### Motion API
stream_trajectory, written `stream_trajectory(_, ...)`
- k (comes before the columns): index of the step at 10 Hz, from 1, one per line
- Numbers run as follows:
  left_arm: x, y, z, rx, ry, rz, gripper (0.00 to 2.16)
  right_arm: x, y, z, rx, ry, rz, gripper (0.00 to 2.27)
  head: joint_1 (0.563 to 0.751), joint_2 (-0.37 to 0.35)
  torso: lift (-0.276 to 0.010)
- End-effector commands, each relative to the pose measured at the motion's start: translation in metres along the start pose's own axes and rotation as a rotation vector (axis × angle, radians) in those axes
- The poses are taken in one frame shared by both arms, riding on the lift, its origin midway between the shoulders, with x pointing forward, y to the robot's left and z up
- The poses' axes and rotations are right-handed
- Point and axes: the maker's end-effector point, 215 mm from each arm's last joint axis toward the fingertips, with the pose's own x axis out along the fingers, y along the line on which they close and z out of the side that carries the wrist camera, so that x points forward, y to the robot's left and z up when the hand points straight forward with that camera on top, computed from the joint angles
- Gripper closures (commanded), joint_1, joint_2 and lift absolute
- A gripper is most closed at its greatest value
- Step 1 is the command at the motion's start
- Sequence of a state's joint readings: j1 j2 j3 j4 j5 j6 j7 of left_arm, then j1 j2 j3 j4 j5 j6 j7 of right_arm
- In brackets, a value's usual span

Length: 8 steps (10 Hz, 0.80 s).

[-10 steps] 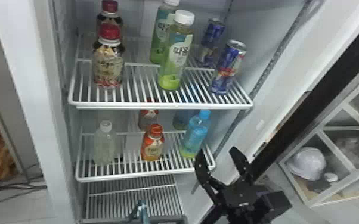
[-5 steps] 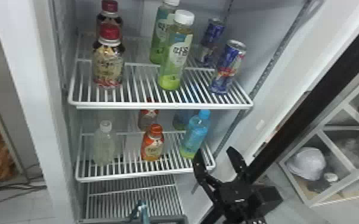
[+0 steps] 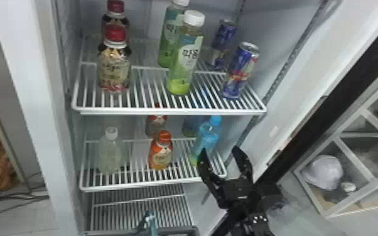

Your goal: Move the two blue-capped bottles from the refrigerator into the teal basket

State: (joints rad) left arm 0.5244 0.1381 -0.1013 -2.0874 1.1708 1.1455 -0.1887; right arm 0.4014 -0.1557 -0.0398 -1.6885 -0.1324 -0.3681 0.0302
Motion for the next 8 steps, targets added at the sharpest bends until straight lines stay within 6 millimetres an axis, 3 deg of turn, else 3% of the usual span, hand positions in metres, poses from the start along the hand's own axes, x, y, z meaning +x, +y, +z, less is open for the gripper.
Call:
stream_trajectory(1, 0.0, 0.0, 0.001, 0.0, -0.004, -0.001, 1.11, 0.01, -0.002, -0.003, -0.002, -0.005, -0.002, 0.21, 0.695, -0.35, -0.136)
stream_trajectory(8, 0.0, -0.002, 0.003, -0.004, -0.014, -0.007, 1.11, 0.053, -0.013, -0.008, -0.014, -0.026, -0.032, 0.21, 0.695, -0.35, -0.136)
